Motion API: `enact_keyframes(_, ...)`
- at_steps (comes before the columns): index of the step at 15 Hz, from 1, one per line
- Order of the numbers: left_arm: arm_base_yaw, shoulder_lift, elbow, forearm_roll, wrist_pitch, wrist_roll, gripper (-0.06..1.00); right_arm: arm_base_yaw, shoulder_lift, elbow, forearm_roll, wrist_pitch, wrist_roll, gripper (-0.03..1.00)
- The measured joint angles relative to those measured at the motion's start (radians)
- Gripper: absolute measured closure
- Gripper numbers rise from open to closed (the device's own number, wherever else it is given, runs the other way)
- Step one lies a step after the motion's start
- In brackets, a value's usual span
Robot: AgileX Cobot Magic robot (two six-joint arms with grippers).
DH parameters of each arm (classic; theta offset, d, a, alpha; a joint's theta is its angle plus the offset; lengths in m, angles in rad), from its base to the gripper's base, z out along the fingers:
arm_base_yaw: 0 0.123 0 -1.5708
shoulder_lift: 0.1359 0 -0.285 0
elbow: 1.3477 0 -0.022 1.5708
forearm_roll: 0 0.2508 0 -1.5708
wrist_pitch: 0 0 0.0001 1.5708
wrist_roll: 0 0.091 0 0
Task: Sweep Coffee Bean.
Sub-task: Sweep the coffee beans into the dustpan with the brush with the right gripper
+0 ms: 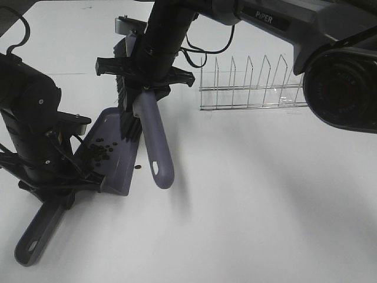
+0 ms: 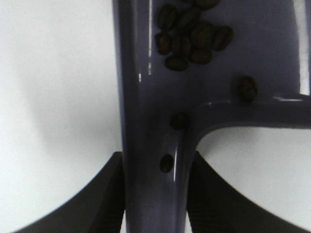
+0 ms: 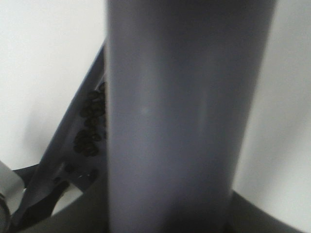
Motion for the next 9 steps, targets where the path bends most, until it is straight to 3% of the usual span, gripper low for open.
enact_keyframes(4, 0.000, 0.000, 0.000, -0.002, 0.000, 0.000, 0.62, 0.000, -0.063, 0.005, -0.126, 0.002, -0.027, 0.67)
enact_keyframes(7, 0.000, 0.000, 0.000, -0.002, 0.000, 0.000, 0.62, 0.000, -0.151, 0.096, -0.179, 0.001, -0.056, 0.67)
enact_keyframes(9, 0.000, 0.000, 0.000, -0.002, 0.000, 0.000, 0.62, 0.000, -0.173, 0.192, -0.281, 0.000, -0.056, 0.67)
